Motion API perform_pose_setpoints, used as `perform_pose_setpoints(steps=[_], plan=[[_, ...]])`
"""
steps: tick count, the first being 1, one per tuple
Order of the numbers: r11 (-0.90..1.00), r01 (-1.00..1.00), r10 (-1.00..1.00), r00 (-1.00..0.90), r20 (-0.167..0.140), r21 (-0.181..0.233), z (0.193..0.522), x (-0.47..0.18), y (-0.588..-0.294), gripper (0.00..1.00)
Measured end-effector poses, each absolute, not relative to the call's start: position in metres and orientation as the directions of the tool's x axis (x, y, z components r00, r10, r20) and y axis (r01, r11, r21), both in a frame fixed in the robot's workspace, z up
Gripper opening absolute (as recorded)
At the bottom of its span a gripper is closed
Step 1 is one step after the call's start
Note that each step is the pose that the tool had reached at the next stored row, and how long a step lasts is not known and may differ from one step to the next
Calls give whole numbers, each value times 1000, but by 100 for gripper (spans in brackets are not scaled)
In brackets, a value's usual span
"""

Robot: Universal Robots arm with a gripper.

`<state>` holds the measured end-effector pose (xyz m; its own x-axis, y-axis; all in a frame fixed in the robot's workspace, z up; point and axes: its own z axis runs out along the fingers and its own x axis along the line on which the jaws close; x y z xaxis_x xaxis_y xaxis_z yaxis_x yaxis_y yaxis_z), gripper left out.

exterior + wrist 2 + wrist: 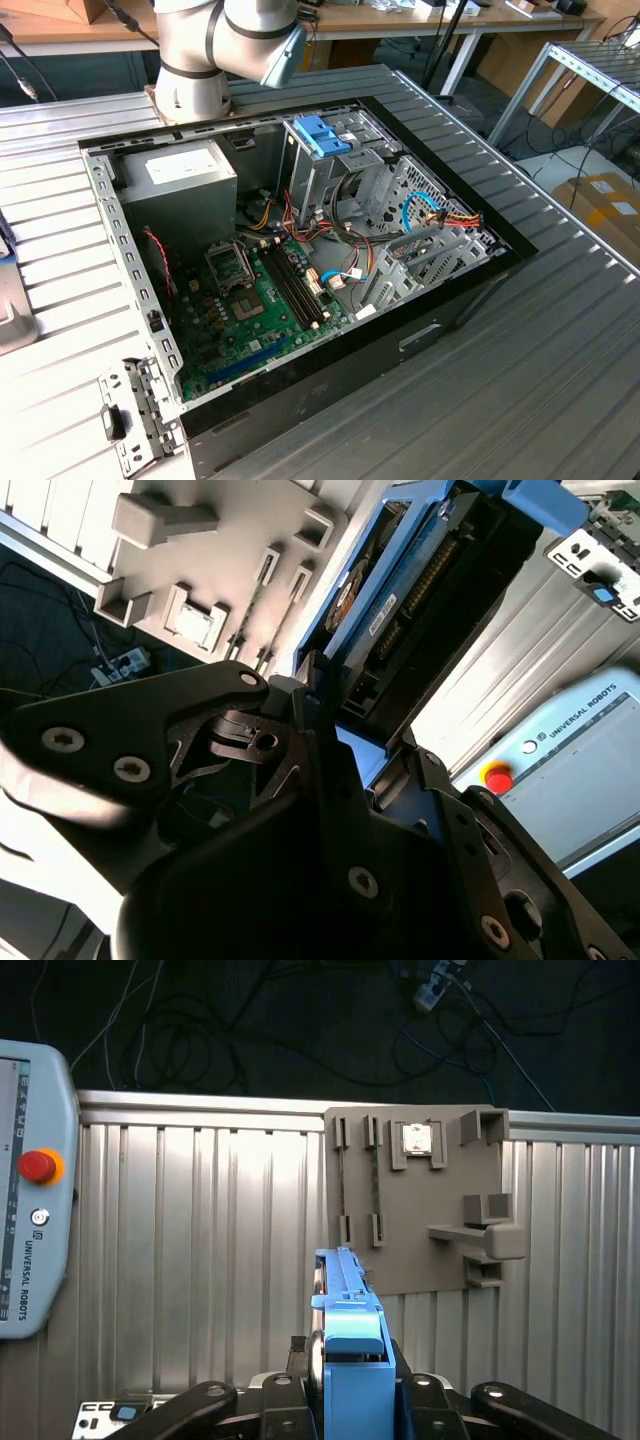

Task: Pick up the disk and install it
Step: 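Pick up the disk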

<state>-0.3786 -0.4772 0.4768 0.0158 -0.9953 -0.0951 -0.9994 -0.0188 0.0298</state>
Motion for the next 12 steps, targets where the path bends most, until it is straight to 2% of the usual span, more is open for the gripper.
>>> perform_pose_setpoints(steps=[12], plan=[[-19, -999, -995, 16, -95, 30, 477, -369, -483, 37]])
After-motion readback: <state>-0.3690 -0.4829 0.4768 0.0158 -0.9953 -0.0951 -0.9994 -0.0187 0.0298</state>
